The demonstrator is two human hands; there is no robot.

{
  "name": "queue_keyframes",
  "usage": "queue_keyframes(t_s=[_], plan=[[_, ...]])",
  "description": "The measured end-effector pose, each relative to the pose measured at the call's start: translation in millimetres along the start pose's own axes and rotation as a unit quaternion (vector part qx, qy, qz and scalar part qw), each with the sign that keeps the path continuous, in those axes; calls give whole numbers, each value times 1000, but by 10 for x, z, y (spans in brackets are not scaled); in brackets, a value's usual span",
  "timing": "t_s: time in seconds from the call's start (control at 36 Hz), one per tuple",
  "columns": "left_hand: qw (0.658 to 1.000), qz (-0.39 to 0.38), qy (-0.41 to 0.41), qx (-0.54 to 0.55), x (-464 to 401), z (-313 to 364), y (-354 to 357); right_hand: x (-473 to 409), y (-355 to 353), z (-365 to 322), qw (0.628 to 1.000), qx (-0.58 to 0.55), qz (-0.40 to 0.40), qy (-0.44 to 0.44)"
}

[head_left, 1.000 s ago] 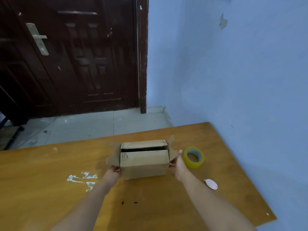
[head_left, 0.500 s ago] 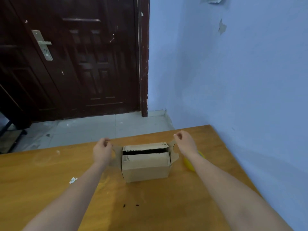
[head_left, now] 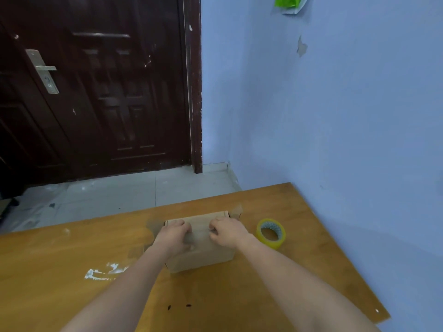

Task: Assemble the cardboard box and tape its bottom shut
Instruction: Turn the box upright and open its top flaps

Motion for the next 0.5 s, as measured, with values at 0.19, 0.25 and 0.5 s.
queue_keyframes(t_s=[0.19,0.25,0.5], plan=[[998,-18,57,35,74,140,-73,-8,-116,68,985,-167,10,36],[996,-32,78,18,116,206,-96,-41,-98,91,977,-207,-18,49],[994,-41,93,-41,287,407,135,-129,-68,39,977,-204,21,50]])
Point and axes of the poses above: each hand's wrist, its own x-axis away from the middle knuckle, its own y-axis out of the palm, z = x × y, the point moved 9 cm from there along -x, towards the middle knuckle, and after that the axes turned 4 degrees about -z, right-handed, at the moved point
